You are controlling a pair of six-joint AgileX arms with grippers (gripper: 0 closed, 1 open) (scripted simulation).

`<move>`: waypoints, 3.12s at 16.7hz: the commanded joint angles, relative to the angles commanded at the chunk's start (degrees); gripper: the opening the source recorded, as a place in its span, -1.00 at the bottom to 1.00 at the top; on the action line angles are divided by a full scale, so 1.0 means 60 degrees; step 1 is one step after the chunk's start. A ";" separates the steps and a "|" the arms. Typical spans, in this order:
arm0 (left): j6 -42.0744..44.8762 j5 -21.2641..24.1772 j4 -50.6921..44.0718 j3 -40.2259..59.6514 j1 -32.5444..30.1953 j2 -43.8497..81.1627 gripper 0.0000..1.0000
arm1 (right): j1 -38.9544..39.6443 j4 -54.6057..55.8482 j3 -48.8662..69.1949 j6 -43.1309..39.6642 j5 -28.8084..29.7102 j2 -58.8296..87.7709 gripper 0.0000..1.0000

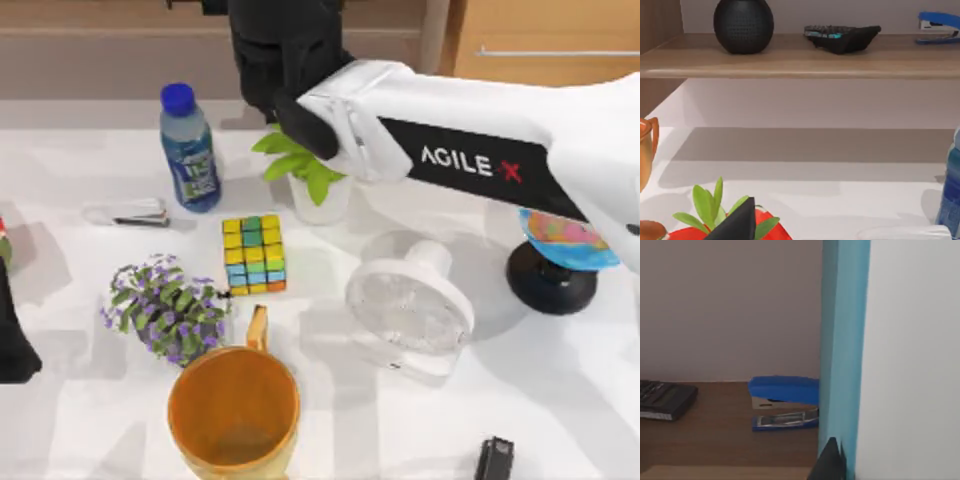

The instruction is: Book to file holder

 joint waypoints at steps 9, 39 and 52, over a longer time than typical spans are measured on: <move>0.0000 0.0000 0.0000 0.0000 0.0000 0.0000 1.00 | 0.0480 -0.0675 -0.5775 0.2878 -0.1219 -0.5101 -1.00; 0.0000 0.0000 0.0000 0.0000 0.0000 0.0000 1.00 | -1.2337 0.2178 -0.9357 1.2707 -1.0908 -0.4610 -1.00; 0.0000 0.0000 0.0000 0.0000 0.0000 0.0000 1.00 | -1.2195 0.2378 -0.8710 1.3130 -1.1249 -0.3796 -1.00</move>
